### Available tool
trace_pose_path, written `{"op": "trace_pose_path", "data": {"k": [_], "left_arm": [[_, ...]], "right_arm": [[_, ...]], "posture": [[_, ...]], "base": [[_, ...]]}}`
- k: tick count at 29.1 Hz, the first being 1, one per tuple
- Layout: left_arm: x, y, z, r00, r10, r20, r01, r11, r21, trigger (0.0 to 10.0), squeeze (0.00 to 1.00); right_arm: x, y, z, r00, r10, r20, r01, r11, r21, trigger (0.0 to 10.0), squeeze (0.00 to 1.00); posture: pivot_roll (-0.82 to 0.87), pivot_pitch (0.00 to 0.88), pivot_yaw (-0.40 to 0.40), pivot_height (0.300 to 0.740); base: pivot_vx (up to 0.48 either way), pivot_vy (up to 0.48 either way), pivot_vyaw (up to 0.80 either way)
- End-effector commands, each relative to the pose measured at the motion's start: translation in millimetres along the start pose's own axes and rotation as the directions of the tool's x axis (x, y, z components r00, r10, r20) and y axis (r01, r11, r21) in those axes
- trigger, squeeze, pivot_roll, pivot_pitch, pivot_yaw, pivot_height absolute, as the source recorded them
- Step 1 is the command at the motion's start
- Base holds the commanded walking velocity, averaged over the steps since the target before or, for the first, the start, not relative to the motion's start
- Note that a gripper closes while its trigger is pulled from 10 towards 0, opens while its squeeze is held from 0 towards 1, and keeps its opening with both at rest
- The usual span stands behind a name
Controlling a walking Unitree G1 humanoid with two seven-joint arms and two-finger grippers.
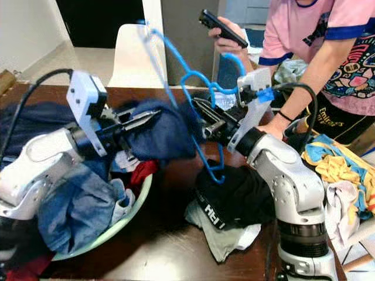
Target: Hang hanger
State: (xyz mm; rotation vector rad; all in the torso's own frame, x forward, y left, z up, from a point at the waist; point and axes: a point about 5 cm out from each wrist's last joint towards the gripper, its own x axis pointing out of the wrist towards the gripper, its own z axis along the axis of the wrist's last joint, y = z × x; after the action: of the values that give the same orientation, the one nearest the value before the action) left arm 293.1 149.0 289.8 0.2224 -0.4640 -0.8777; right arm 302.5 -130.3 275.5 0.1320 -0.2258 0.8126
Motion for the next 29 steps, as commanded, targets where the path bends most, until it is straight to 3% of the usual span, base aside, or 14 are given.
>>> {"op": "trace_pose_path", "data": {"k": [1, 5, 7, 9, 11, 13, 14, 16, 17, 20, 21, 23, 24, 29], "left_arm": [[-5.4, 3.6, 10.1, 1.000, -0.003, 0.027, 0.003, 1.000, 0.010, 2.2, 0.00], [-14.1, 13.5, 27.8, 0.993, 0.034, 0.114, -0.029, 0.998, -0.048, 2.2, 0.00], [-22.1, 21.4, 51.6, 0.970, 0.067, 0.234, -0.039, 0.992, -0.121, 1.8, 0.00], [-25.1, 27.4, 69.9, 0.946, 0.082, 0.313, -0.037, 0.988, -0.148, 1.2, 0.00], [-29.3, 35.0, 106.3, 0.890, 0.083, 0.449, -0.010, 0.987, -0.162, 1.4, 0.00], [-29.3, 35.0, 106.3, 0.890, 0.083, 0.449, -0.010, 0.987, -0.162, 1.4, 0.00], [-30.2, 38.9, 123.0, 0.846, 0.098, 0.524, 0.002, 0.982, -0.186, 1.1, 0.00], [-30.2, 38.9, 123.0, 0.846, 0.098, 0.524, 0.002, 0.982, -0.186, 1.1, 0.00], [-29.2, 43.3, 133.8, 0.807, 0.126, 0.577, 0.004, 0.976, -0.219, 0.0, 0.00], [-26.1, 44.6, 141.7, 0.772, 0.138, 0.621, 0.027, 0.968, -0.249, 0.0, 0.00], [-22.7, 44.1, 148.0, 0.733, 0.146, 0.664, 0.068, 0.956, -0.286, 0.0, 0.00], [-22.7, 44.1, 148.0, 0.733, 0.146, 0.664, 0.068, 0.956, -0.286, 0.0, 0.00], [-21.4, 43.6, 153.4, 0.701, 0.157, 0.695, 0.109, 0.940, -0.322, 0.0, 0.00], [-31.5, 47.2, 159.0, 0.644, 0.223, 0.732, 0.170, 0.891, -0.422, 0.0, 0.00]], "right_arm": [[0.0, 4.8, 2.9, 0.999, 0.029, 0.017, -0.029, 1.000, -0.001, 10.0, 0.00], [0.7, 5.9, 3.4, 0.999, 0.038, 0.024, -0.038, 0.999, 0.001, 10.0, 0.00], [0.7, 6.1, 3.7, 0.999, 0.041, 0.025, -0.041, 0.999, 0.001, 10.0, 0.00], [0.5, 6.2, 4.3, 0.999, 0.042, 0.027, -0.043, 0.999, 0.002, 10.0, 0.00], [0.7, 5.5, 6.0, 0.998, 0.044, 0.038, -0.044, 0.999, 0.002, 10.0, 0.00], [0.7, 5.5, 6.0, 0.998, 0.044, 0.038, -0.044, 0.999, 0.002, 10.0, 0.00], [1.1, 4.8, 7.1, 0.998, 0.042, 0.046, -0.042, 0.999, 0.003, 10.0, 0.00], [1.1, 4.8, 7.1, 0.998, 0.042, 0.046, -0.042, 0.999, 0.003, 10.0, 0.00], [1.9, 3.7, 7.9, 0.998, 0.035, 0.052, -0.035, 0.999, 0.002, 10.0, 0.00], [2.4, 1.3, 9.7, 0.998, 0.018, 0.064, -0.018, 1.000, 0.005, 10.0, 0.00], [2.3, -1.0, 11.9, 0.997, 0.002, 0.075, -0.002, 1.000, 0.005, 10.0, 0.00], [2.3, -1.0, 11.9, 0.997, 0.002, 0.075, -0.002, 1.000, 0.005, 10.0, 0.00], [1.8, -2.9, 14.2, 0.996, -0.011, 0.084, 0.011, 1.000, 0.005, 10.0, 0.00], [-0.5, -4.2, 16.4, 0.996, -0.018, 0.093, 0.017, 1.000, 0.007, 10.0, 0.00]], "posture": [[0.07, 0.090, 0.003, 0.740], [0.08, 0.094, 0.000, 0.740], [0.08, 0.095, -0.004, 0.740], [0.08, 0.096, -0.007, 0.740], [0.09, 0.095, -0.009, 0.740], [0.09, 0.095, -0.009, 0.740], [0.09, 0.095, -0.010, 0.740], [0.09, 0.095, -0.010, 0.740], [0.09, 0.093, -0.009, 0.740], [0.08, 0.091, -0.007, 0.740], [0.08, 0.089, -0.004, 0.740], [0.08, 0.089, -0.004, 0.740], [0.07, 0.091, 0.001, 0.740], [0.07, 0.097, -0.001, 0.740]], "base": [[0.000, 0.000, 0.00], [0.000, 0.000, 0.00], [0.000, 0.000, 0.00], [0.000, 0.000, 0.00], [0.000, 0.000, 0.00], [0.000, 0.000, 0.00], [0.000, 0.000, 0.00], [0.000, 0.000, 0.00], [0.000, 0.000, 0.00], [0.000, 0.000, 0.00], [0.000, 0.000, 0.00], [0.000, 0.000, 0.00], [0.000, 0.000, 0.00], [0.000, 0.000, 0.00]]}}
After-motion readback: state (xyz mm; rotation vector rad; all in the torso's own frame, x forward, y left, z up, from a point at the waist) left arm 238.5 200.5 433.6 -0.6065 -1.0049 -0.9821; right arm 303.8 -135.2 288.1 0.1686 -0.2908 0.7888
